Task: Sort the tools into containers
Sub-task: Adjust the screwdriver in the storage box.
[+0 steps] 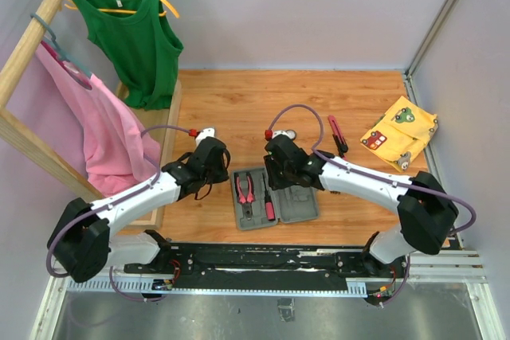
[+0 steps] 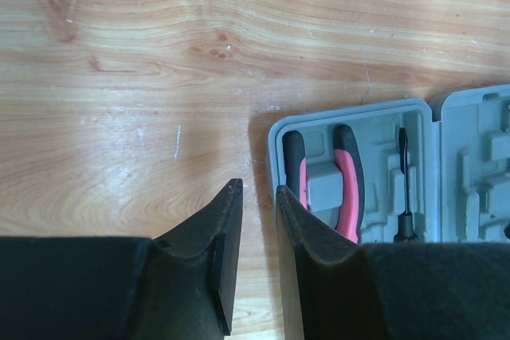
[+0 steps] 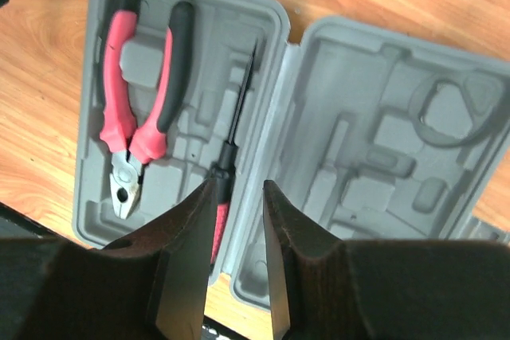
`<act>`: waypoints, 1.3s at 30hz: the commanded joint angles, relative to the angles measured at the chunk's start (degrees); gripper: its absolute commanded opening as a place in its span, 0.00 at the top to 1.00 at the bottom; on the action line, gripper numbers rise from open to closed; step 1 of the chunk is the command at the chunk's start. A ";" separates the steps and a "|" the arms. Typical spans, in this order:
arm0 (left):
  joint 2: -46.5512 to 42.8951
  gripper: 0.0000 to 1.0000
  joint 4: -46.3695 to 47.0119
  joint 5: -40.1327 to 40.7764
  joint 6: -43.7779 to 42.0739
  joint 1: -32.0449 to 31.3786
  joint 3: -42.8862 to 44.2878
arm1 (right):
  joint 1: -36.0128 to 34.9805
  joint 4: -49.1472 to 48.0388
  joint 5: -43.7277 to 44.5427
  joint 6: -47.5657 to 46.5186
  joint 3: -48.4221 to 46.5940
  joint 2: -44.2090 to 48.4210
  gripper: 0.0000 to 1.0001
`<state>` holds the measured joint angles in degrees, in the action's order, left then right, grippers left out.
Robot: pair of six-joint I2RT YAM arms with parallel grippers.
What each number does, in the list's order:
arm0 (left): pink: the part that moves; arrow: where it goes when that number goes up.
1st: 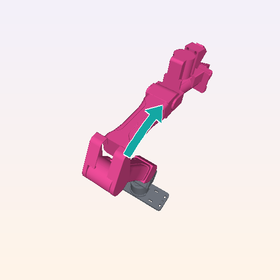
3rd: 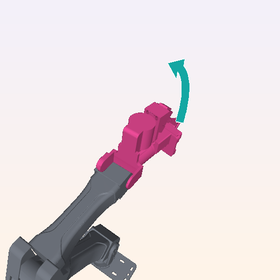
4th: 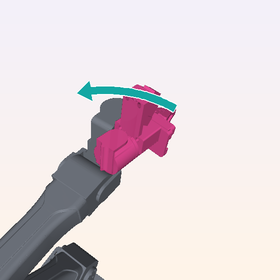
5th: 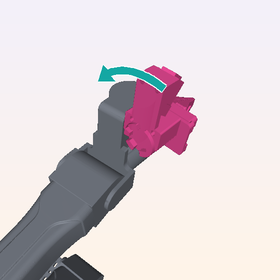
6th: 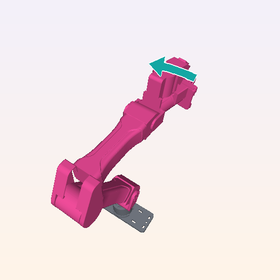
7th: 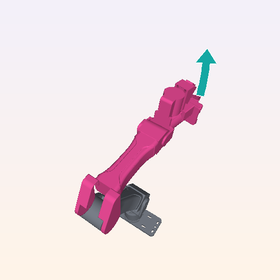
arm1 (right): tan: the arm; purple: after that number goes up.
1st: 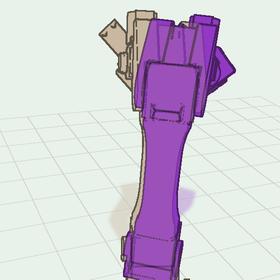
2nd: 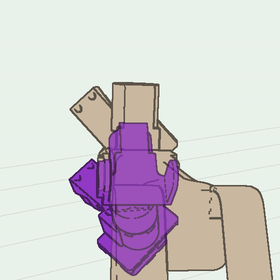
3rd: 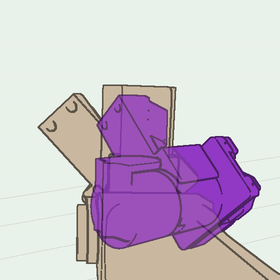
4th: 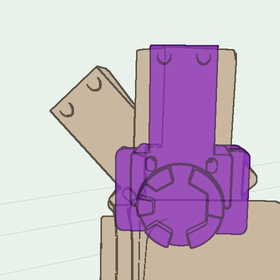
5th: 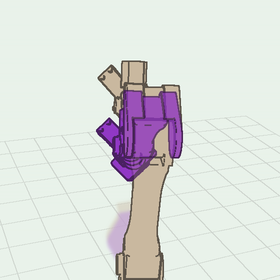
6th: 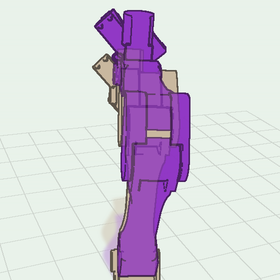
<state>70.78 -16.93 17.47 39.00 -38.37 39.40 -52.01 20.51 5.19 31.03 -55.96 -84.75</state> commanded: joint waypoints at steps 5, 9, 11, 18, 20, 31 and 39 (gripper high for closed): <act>-6.78 0.70 -3.81 3.29 -2.07 0.31 -1.46 | 2.29 0.00 -2.33 -3.71 -7.73 -7.14 0.69; -7.09 0.70 -4.23 3.53 -2.19 0.27 -1.56 | 2.54 0.24 -2.57 -4.52 -10.70 -10.52 0.69; -7.10 0.70 -4.32 3.54 -2.18 0.31 -1.73 | 2.58 0.61 -2.01 -4.91 -12.17 -12.06 0.69; -7.15 0.70 -3.47 2.58 -1.67 0.31 -3.13 | 2.59 1.33 -1.68 -5.80 -14.95 -16.31 0.79; -7.00 0.70 -3.17 2.24 -1.52 0.31 -3.50 | 2.59 1.35 -2.00 -6.03 -15.46 -17.39 0.80; -6.07 0.70 -2.50 1.94 -1.74 0.31 -3.76 | 3.02 3.09 -0.42 -5.61 -16.88 -20.30 0.84; -5.51 0.70 -1.84 1.57 -1.57 0.31 -4.18 | 3.29 3.03 -1.56 -5.88 -17.26 -22.37 0.85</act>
<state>64.93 -20.62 19.18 37.50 -38.37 35.97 -50.28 22.13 3.18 25.65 -71.55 -105.51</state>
